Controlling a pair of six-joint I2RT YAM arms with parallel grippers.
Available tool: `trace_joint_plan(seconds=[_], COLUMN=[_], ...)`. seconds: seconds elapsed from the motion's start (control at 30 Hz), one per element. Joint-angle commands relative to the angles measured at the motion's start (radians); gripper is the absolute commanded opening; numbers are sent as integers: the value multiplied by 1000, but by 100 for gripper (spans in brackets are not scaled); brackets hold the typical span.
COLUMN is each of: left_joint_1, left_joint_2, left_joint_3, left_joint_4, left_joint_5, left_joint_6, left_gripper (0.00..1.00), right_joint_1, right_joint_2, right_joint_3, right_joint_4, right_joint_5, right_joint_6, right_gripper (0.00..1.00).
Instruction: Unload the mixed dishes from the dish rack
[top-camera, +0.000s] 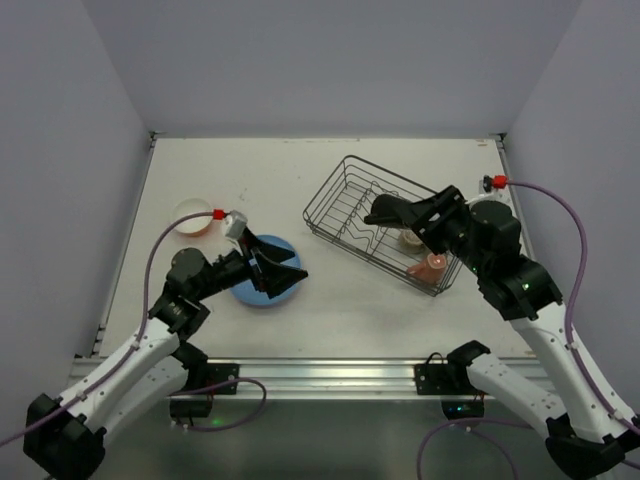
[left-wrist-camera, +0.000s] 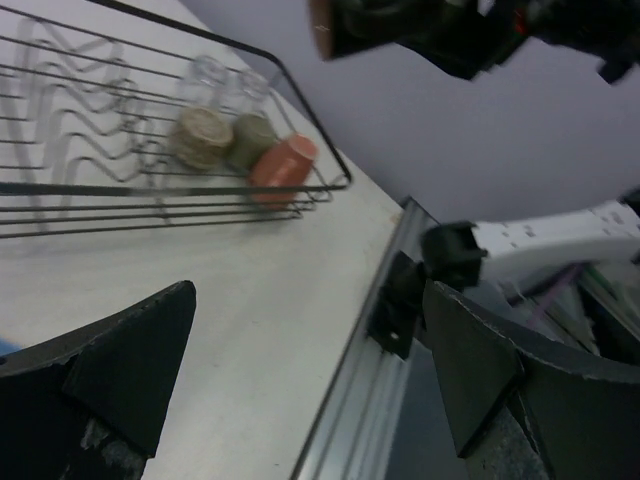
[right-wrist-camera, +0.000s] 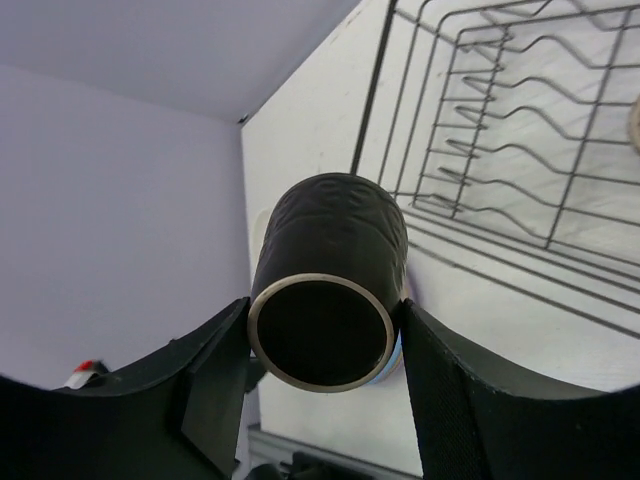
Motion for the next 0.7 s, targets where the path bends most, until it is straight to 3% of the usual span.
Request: trace_joint_plan(seconds=[0.0, 0.07, 0.23, 0.47, 0.67], left_joint_1=[-167, -221, -327, -354, -376], left_joint_2=[113, 173, 158, 189, 209], left_joint_3=[-2, 38, 70, 113, 168], left_joint_4=[467, 498, 546, 546, 535], left_joint_5=[161, 158, 85, 2, -47], left_joint_6=[-48, 15, 182, 285, 348], left_gripper=[100, 100, 100, 99, 95], right_joint_1=[-10, -15, -15, -15, -15], right_joint_2=[4, 4, -11, -19, 1], right_joint_3=[35, 33, -8, -103, -91], right_joint_4=[163, 202, 325, 512, 555], right_joint_5=[-222, -326, -533, -685, -748], right_joint_6=[36, 67, 182, 329, 319], right_gripper=[0, 0, 0, 0, 0])
